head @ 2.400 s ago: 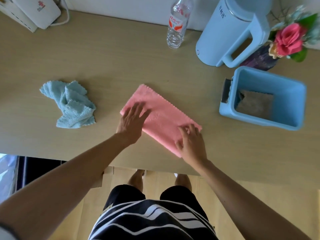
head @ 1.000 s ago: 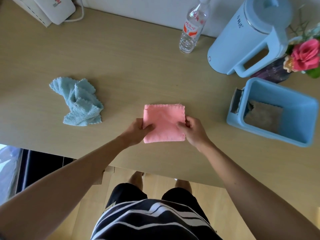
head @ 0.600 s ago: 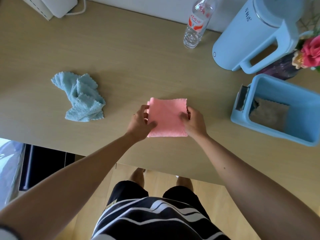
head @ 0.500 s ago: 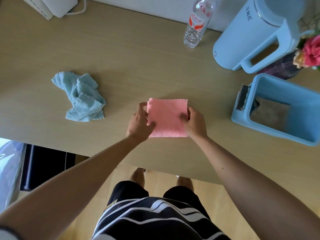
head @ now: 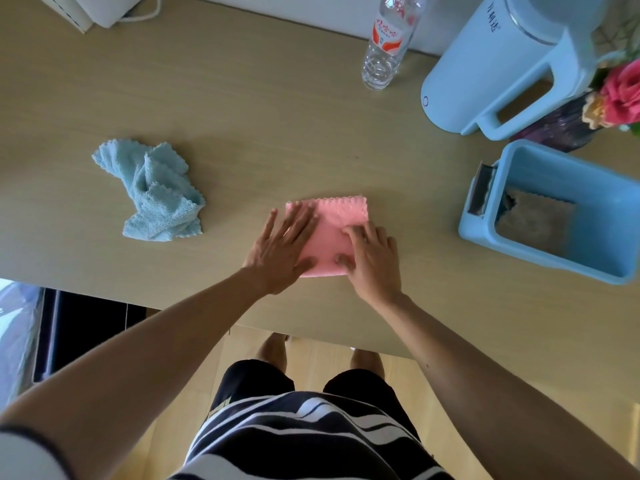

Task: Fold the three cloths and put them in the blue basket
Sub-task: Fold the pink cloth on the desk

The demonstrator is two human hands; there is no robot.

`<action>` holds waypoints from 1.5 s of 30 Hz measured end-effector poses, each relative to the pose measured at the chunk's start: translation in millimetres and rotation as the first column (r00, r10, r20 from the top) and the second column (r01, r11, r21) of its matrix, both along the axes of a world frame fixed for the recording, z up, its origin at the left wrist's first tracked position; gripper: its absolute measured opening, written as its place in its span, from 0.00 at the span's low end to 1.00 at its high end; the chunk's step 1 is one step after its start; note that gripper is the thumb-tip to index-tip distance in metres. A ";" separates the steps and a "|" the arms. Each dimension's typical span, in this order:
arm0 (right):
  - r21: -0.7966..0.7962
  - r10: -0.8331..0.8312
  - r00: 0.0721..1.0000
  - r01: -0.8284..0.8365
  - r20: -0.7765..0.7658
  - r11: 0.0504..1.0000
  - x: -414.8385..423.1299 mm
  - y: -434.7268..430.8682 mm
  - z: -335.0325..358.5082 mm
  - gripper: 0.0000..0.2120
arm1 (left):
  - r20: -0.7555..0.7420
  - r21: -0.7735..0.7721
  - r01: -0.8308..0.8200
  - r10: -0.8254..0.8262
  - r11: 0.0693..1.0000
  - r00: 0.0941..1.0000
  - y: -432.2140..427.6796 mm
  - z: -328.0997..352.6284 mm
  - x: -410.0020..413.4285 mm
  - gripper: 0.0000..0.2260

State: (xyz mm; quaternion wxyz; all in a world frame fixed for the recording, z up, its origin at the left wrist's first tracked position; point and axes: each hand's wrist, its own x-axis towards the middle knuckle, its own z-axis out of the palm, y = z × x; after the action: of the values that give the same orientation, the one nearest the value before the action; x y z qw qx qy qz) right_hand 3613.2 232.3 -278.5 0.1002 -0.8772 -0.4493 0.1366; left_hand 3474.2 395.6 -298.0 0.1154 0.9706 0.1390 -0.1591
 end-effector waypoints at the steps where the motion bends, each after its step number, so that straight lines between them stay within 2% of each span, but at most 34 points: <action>1: -0.003 0.002 1.000 -0.002 0.011 1.000 -0.9 0.2 0.5 0.22 | -0.004 0.008 -0.002 0.002 1.000 1.000 -1.0 0.3 -1.0 0.38; 4: -0.005 -0.007 0.999 0.007 0.035 1.000 -2.7 2.4 1.9 0.21 | 0.037 0.018 -0.018 0.018 1.000 0.999 -0.9 10.4 8.6 0.37; 8: 0.042 -0.088 0.995 0.087 0.042 0.995 -7.8 1.5 6.9 0.22 | 0.122 0.019 -0.120 0.117 0.993 0.986 1.6 27.0 45.8 0.31; 12: 0.122 -0.194 0.981 0.193 -0.002 0.974 -11.0 -6.6 16.3 0.24 | 0.087 0.040 -0.106 0.102 0.994 0.991 3.7 30.7 69.9 0.31; 18: 0.144 -0.298 0.954 0.297 -0.016 0.944 -5.8 -23.5 22.3 0.21 | -0.004 0.066 -0.132 0.133 0.989 0.991 8.7 31.4 80.0 0.25; 25: 0.187 -0.356 0.932 0.362 -0.065 0.913 -2.9 -32.1 32.6 0.23 | -0.050 -0.064 -0.229 0.226 0.971 0.973 3.2 36.3 82.4 0.19; 28: 0.230 -0.375 0.919 0.394 -0.126 0.890 0.0 -35.3 39.6 0.24 | -0.095 -0.161 -0.338 0.327 0.927 0.940 1.4 44.0 84.3 0.24; 30: 0.283 -0.376 0.901 0.427 -0.219 0.859 4.1 -37.8 46.1 0.24 | -0.173 -0.220 -0.416 0.385 0.882 0.907 3.8 55.7 86.7 0.27; 32: 0.343 -0.348 0.877 0.456 -0.331 0.821 9.7 -39.5 52.2 0.24 | -0.244 -0.372 -0.505 0.442 0.779 0.863 8.7 73.4 90.2 0.24; 34: 0.380 -0.322 0.842 0.494 -0.434 0.782 18.2 -42.0 59.6 0.25 | -0.284 -0.572 -0.565 0.503 0.594 0.816 10.7 96.9 95.8 0.19; 36: 0.363 -0.330 0.766 0.577 -0.551 0.732 26.6 -40.3 68.9 0.25 | -0.293 -0.712 -0.571 0.566 0.409 0.770 9.7 121.4 101.8 0.22; 37: 0.332 -0.350 0.699 0.642 -0.624 0.691 31.7 -38.5 77.0 0.26 | -0.285 -0.771 -0.551 0.600 0.321 0.748 7.1 133.3 105.5 0.25; 39: 0.212 -0.359 0.480 0.787 -0.800 0.579 47.0 -34.0 94.6 0.30 | -0.267 -0.877 -0.457 0.638 0.150 0.722 -0.1 153.5 115.2 0.31; 42: 0.017 -0.189 0.123 0.876 -0.974 0.482 76.5 -32.6 120.5 0.40 | -0.232 -0.964 -0.265 0.602 -0.036 0.764 -16.5 179.5 133.3 0.25; 43: -0.013 -0.118 0.049 0.879 -0.992 0.476 87.5 -36.3 130.4 0.40 | -0.220 -0.972 -0.223 0.591 -0.069 0.776 -23.9 188.8 142.5 0.23; 45: -0.012 -0.034 0.004 0.887 -0.999 0.461 105.7 -43.8 144.8 0.36 | -0.199 -0.980 -0.168 0.584 -0.107 0.787 -36.5 201.3 157.7 0.23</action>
State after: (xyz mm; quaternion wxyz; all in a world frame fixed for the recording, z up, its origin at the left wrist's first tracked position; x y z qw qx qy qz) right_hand 3718.9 188.4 -133.8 0.6945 -0.5882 0.0663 0.4091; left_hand 3631.9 359.1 -96.8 0.8075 0.5365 0.2444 -0.0182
